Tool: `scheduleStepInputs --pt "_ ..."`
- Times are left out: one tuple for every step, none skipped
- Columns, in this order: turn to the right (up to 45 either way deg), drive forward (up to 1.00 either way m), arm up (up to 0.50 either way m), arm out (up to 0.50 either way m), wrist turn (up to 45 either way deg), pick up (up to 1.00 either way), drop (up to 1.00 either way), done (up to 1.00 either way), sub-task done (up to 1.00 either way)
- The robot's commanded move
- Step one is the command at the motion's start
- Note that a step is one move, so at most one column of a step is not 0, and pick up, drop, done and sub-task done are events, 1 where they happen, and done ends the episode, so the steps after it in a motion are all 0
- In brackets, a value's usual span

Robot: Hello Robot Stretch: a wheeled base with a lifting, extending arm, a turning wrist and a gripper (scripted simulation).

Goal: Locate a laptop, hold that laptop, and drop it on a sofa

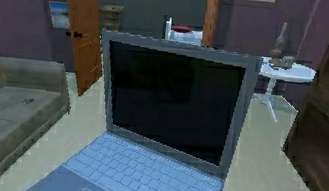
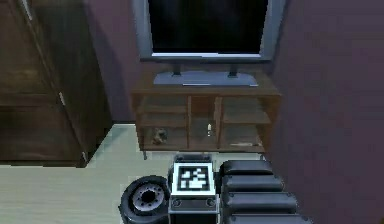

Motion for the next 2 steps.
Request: scheduleStepInputs --pt "0.0 0.30 0.00 0.00 0.0 0.00 0.00 0.00 0.00" --pt "-36.0 0.00 0.00 0.00 0.0 0.00 0.00 0.00 0.00"
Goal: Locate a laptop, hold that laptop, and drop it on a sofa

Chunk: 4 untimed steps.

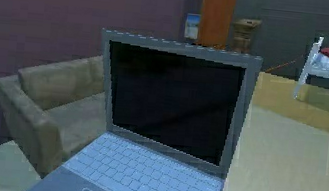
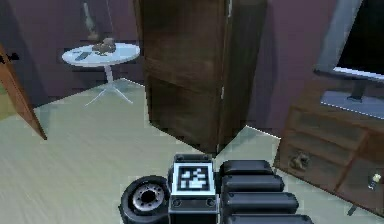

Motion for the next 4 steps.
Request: scheduleStepInputs --pt "0.0 1.00 0.00 0.00 0.0 0.00 0.00 0.00 0.00" --pt "-6.0 0.00 0.00 0.00 0.0 0.00 0.00 0.00 0.00" --pt "0.0 0.35 0.00 0.00 0.0 0.00 0.00 0.00 0.00" --pt "-45.0 0.00 0.00 0.00 0.0 0.00 0.00 0.00 0.00"
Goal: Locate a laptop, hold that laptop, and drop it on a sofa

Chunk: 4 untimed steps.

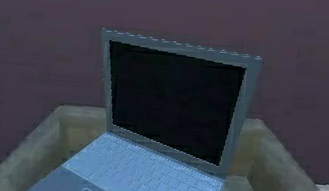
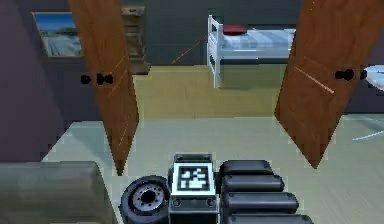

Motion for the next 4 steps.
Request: scheduleStepInputs --pt "-45.0 0.00 0.00 0.00 0.0 0.00 0.00 0.00 0.00" --pt "-45.0 0.00 0.00 0.00 0.0 0.00 0.00 0.00 0.00" --pt "-33.0 0.00 0.00 0.00 0.0 0.00 0.00 0.00 0.00" --pt "45.0 0.00 0.00 0.00 0.0 0.00 0.00 0.00 0.00"
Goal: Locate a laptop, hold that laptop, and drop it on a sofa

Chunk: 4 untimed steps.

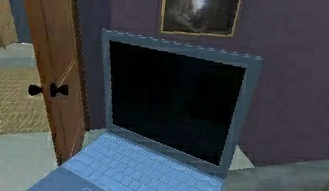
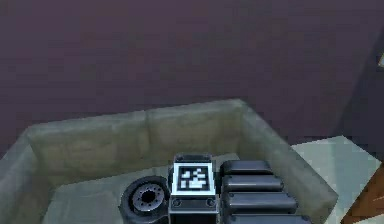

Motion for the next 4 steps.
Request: scheduleStepInputs --pt "45.0 0.00 0.00 0.00 0.0 0.00 0.00 0.00 0.00" --pt "45.0 0.00 0.00 0.00 0.0 0.00 0.00 0.00 0.00" --pt "9.0 0.00 0.00 0.00 0.0 0.00 0.00 0.00 0.00" --pt "-45.0 0.00 0.00 0.00 0.0 0.00 0.00 0.00 0.00"
